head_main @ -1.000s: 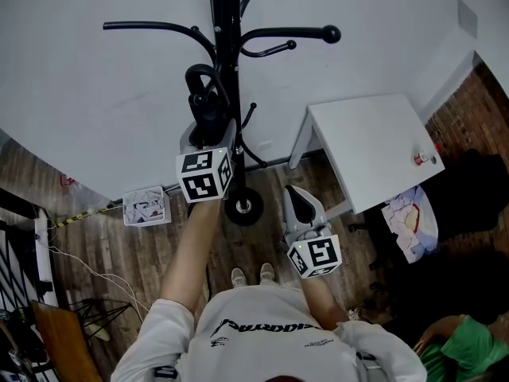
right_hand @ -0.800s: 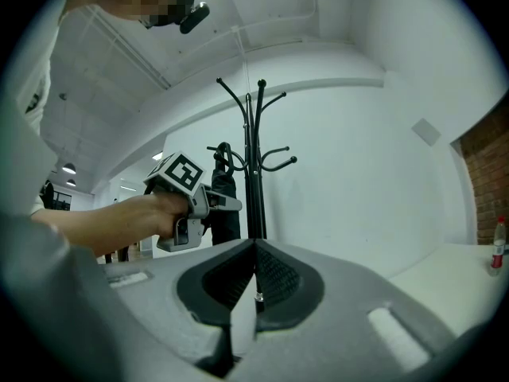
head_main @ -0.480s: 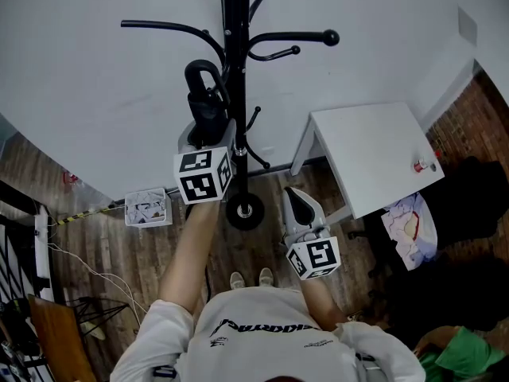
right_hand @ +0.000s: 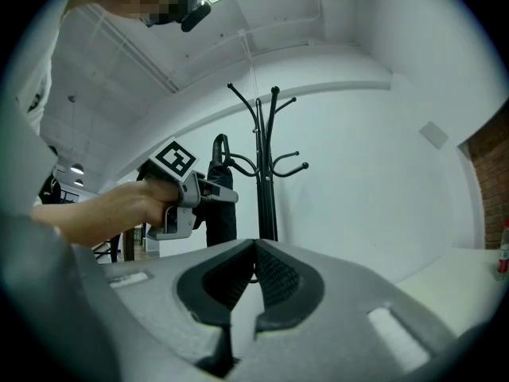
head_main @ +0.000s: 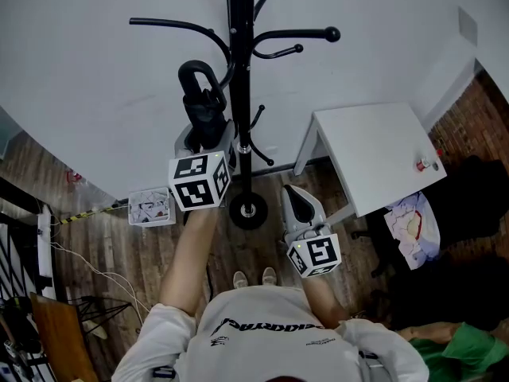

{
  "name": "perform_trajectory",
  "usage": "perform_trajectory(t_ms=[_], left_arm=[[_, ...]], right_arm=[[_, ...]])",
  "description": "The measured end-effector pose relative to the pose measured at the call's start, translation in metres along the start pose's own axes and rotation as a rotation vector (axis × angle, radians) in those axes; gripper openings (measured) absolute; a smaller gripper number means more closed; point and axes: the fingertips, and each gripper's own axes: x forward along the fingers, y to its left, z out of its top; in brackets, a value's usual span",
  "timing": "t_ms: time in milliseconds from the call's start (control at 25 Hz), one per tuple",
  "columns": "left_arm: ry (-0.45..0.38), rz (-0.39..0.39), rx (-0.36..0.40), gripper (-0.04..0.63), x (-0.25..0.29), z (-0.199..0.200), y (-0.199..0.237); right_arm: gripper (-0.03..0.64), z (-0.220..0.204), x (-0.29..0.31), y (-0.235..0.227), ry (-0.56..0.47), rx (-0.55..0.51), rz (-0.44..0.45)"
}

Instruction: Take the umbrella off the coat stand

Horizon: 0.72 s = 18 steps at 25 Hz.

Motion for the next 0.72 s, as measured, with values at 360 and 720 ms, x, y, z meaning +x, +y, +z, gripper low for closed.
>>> perform_trajectory(t_ms=[360,720], left_arm=[[-0.014,0.005,-0.014,0.264,-0.028,-0.004,0.003],[-0.027,0.012,-0.005,0.264,-0.055,-0.019,0.001]], right_arm=[[-0.002,0.007,0.004,0.012,-0.006,0.012,0.022],[-0.002,0.010,0.004,0.020,-0.013,0.009,0.025]])
